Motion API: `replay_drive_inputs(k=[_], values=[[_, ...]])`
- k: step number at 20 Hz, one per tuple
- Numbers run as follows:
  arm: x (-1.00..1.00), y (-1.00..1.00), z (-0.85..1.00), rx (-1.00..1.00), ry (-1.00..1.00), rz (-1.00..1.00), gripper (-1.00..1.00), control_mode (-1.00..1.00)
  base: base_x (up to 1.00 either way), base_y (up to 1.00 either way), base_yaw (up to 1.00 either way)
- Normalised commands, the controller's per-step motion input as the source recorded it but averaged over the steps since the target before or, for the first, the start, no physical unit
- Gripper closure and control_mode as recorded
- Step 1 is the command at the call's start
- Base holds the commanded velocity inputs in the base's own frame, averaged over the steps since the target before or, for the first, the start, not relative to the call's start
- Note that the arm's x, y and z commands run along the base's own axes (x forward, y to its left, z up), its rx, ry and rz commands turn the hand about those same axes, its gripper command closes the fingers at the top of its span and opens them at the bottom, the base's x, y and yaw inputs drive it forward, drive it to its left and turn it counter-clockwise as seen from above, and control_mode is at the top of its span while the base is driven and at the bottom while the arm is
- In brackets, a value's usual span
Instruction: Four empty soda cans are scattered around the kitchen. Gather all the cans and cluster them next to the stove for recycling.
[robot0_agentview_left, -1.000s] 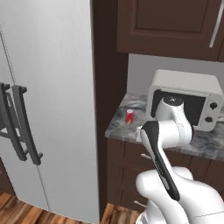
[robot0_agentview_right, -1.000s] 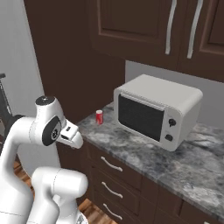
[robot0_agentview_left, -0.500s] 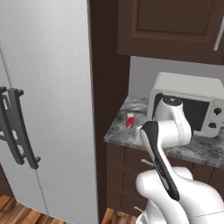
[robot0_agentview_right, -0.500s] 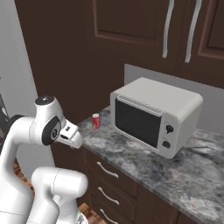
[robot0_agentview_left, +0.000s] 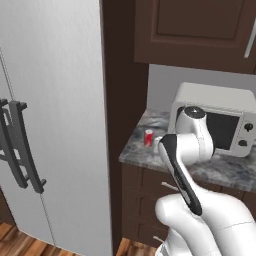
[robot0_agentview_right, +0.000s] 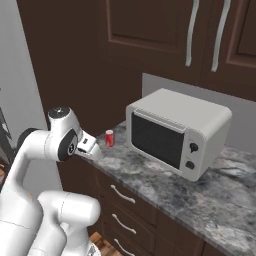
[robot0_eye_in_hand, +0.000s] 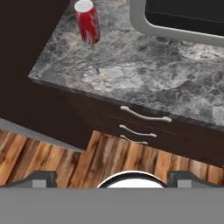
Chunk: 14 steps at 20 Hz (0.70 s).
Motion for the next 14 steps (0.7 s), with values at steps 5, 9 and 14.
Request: replay_drive_inputs(k=[5,9,14], values=[[0.90,0.00,0.20,0.00,0.15,0.00,-1.00,-1.00,0.00,0.00,0.00],[0.73,-0.05,0.24,0.00,0.24,-0.05,-1.00,-1.00,0.00,0.00,0.00],[0.73,0.00,0.00,0.00,0.05,-0.02,-1.00,-1.00,0.00,0.00,0.00]])
